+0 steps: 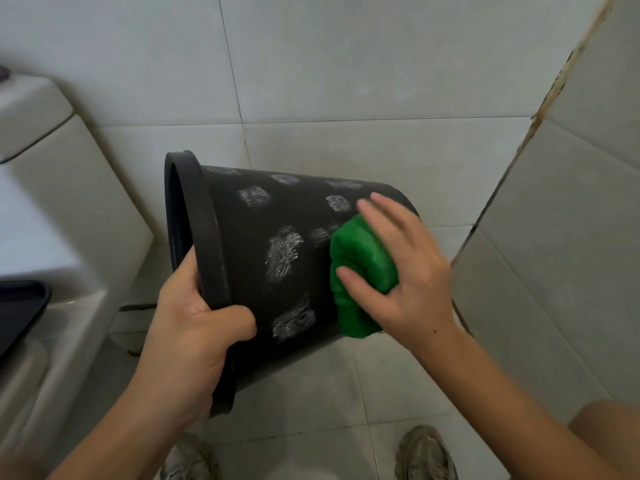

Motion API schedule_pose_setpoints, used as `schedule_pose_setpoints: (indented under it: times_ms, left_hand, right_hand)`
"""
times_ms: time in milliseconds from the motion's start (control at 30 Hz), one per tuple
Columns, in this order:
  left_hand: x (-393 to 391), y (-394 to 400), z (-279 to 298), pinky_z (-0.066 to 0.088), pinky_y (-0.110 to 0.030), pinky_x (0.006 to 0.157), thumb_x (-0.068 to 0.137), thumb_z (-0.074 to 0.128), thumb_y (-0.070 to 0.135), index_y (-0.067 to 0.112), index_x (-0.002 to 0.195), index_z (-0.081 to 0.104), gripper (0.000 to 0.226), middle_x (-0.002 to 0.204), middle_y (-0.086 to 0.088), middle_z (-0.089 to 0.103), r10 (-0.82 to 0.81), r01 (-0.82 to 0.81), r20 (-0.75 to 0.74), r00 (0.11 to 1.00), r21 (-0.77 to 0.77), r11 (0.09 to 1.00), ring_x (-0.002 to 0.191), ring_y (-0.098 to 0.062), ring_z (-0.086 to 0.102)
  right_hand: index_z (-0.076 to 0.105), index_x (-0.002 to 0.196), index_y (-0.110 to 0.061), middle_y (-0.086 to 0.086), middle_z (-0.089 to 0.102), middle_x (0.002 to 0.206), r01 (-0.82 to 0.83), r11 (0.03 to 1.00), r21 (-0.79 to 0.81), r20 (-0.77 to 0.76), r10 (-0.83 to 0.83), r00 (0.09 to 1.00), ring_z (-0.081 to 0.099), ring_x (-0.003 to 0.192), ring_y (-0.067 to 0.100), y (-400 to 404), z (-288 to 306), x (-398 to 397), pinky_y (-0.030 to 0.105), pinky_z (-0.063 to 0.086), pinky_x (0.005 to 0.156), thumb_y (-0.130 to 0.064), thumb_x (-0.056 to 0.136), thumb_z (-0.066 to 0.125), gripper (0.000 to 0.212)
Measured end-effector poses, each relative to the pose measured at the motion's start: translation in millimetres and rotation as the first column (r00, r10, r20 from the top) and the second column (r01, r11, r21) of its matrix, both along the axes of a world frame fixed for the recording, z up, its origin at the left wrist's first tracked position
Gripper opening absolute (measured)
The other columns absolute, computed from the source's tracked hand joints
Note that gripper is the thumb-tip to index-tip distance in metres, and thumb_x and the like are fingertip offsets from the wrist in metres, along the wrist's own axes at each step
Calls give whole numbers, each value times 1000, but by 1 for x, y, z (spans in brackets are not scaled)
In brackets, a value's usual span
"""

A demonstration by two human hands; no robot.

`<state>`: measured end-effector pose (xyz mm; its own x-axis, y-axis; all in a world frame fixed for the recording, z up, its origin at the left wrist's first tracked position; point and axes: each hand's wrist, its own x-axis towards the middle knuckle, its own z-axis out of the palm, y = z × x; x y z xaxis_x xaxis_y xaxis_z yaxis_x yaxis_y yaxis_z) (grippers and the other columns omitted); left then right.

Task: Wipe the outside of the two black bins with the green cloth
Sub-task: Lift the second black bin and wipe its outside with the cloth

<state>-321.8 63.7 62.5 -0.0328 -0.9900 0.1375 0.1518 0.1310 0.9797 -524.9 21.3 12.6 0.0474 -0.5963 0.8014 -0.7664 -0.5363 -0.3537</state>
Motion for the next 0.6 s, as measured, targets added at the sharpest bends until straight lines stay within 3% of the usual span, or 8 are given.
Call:
schedule_pose_setpoints:
  times_ms: [67,133,233,300,367,500,533,600]
  left_hand:
    - [-2,1,0,51,-22,51,46,47,-9,33,80,73,60,74,-5,68,-9,9,0,1000,-3,1000,66,-19,65]
    - [-7,1,0,49,-19,50,46,46,-10,36,80,73,63,69,1,66,-23,24,33,999,-27,999,63,-13,63]
    - [-14,0,0,49,-17,51,48,45,-10,38,87,71,66,69,5,66,-44,49,81,996,-62,997,64,-9,62]
    - [-16,-1,0,49,-19,51,48,45,-10,37,87,71,66,68,4,66,-67,71,58,996,-57,996,63,-10,62]
    - [-15,-2,-1,47,-19,48,48,46,-10,38,83,72,65,63,3,63,-84,86,50,995,-30,996,57,-10,58]
    - [-19,-1,0,46,-11,48,49,44,-12,22,96,65,62,62,13,66,-141,143,89,986,-19,990,56,1,61]
    - [-21,0,-1,44,-9,47,48,44,-12,21,97,62,61,61,14,65,-143,147,103,984,-28,989,55,2,61]
    - [-18,-2,-3,43,-11,46,47,44,-11,23,93,67,62,60,8,64,-119,121,86,989,-23,992,53,-2,58]
  right_hand:
    - [58,122,-6,8,58,127,53,999,9,174,-54,983,52,116,11,-5,4,-1,11,36,100,-39,84,66,52]
    - [66,109,-3,11,61,119,118,993,-3,247,-113,962,53,109,7,-11,11,0,5,34,95,-32,83,66,39]
    - [71,106,-1,13,64,116,72,994,-78,227,-53,972,61,107,18,-5,15,16,17,42,97,-24,83,68,32]
    - [72,105,0,15,65,115,-75,987,-144,88,88,992,63,107,25,6,16,32,31,49,97,-23,83,69,31]
    - [73,105,-3,13,67,114,-174,974,-145,-41,169,985,65,105,24,9,22,35,34,52,93,-25,85,69,30]
    - [74,102,-21,-6,66,102,37,991,129,234,-67,970,59,92,2,-23,43,14,27,49,86,-37,82,65,28]
    - [74,102,-22,-7,65,101,56,987,152,239,-91,967,58,91,2,-25,43,13,28,49,85,-38,81,65,28]
    - [74,103,-16,-1,65,107,-38,998,60,163,27,986,61,97,10,-14,36,24,31,50,87,-34,81,66,30]
